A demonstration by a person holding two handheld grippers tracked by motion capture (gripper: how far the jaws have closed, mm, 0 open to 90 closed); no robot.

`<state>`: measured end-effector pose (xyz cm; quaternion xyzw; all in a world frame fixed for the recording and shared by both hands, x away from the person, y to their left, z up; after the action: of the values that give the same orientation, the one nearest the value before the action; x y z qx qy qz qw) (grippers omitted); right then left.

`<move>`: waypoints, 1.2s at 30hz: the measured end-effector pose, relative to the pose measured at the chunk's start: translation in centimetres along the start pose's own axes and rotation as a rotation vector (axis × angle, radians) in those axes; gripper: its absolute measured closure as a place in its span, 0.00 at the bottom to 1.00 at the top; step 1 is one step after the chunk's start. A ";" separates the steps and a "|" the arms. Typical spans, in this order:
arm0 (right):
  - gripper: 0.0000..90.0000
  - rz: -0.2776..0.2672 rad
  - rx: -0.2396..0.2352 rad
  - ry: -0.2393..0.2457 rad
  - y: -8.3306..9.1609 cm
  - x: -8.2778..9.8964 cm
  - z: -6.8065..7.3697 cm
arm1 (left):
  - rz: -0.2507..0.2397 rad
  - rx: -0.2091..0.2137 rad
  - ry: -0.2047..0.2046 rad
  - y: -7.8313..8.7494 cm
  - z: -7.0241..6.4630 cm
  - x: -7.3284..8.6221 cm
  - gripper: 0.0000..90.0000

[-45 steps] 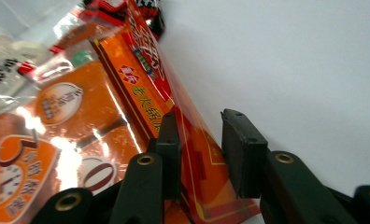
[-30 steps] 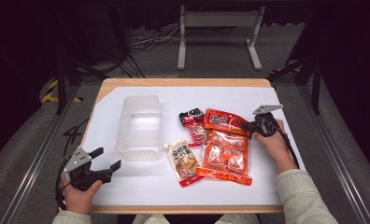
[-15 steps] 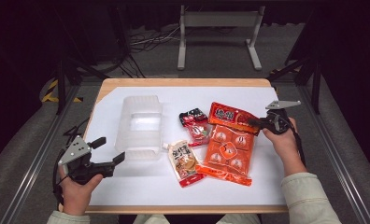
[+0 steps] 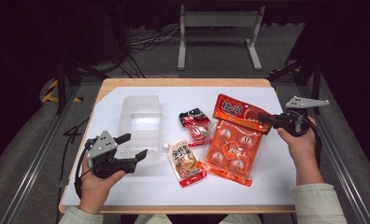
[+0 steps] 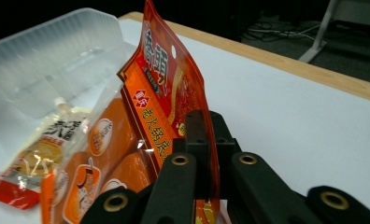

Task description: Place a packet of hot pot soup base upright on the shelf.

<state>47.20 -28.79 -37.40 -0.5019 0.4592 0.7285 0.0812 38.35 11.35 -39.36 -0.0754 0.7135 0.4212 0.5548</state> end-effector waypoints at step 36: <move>1.00 -0.105 -0.106 0.236 6.8 -4.4 10.5 | 0.075 0.158 -0.014 -3.9 -3.5 -1.4 0.24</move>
<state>38.49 -23.28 -29.08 -0.6111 0.3996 0.6822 0.0380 38.56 5.99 -40.07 -0.0015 0.7431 0.3845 0.5476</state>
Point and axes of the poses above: each handheld gripper's, and its own axes: y roughly backward along the jaws, x roughly out of its underside, z roughly to its left, the point moved 10 cm from there along -y, roughly forward along the jaws, and after that the axes turned 7 degrees about z, right-handed, at the moved point
